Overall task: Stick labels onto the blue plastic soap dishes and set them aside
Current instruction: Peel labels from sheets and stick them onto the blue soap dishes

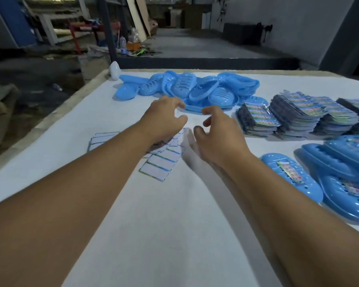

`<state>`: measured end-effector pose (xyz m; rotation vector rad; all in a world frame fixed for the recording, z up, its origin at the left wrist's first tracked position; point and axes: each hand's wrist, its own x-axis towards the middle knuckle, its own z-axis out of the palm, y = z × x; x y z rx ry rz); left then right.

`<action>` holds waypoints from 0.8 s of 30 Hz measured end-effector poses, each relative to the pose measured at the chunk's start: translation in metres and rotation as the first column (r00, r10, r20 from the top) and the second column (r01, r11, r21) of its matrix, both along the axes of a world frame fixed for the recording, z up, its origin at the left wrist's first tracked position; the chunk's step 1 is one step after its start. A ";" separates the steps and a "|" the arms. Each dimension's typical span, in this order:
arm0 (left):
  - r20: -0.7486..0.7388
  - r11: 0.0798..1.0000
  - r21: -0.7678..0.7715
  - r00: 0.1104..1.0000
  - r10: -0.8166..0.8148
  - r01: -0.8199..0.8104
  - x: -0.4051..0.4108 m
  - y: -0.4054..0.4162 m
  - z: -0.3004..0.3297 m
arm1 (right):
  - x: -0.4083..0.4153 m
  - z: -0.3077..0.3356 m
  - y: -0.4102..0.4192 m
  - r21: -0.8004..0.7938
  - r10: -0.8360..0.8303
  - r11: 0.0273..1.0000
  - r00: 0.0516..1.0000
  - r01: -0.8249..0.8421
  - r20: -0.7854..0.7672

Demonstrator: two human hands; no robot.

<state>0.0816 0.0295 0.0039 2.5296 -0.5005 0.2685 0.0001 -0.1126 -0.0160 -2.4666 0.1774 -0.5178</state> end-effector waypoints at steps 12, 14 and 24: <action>0.046 0.992 0.119 0.999 0.025 -0.031 0.041 -0.032 -0.007 | 0.010 -0.004 -0.003 0.079 0.031 0.996 0.998 -0.035 0.049; 0.063 0.994 0.112 0.998 -0.014 0.006 0.039 -0.033 -0.006 | 0.010 -0.004 -0.003 0.099 0.021 0.995 0.997 -0.028 0.074; 0.209 0.982 -0.168 0.977 -0.050 0.086 0.008 -0.015 0.012 | 0.007 0.000 -0.008 0.132 -0.013 0.991 0.990 -0.006 0.141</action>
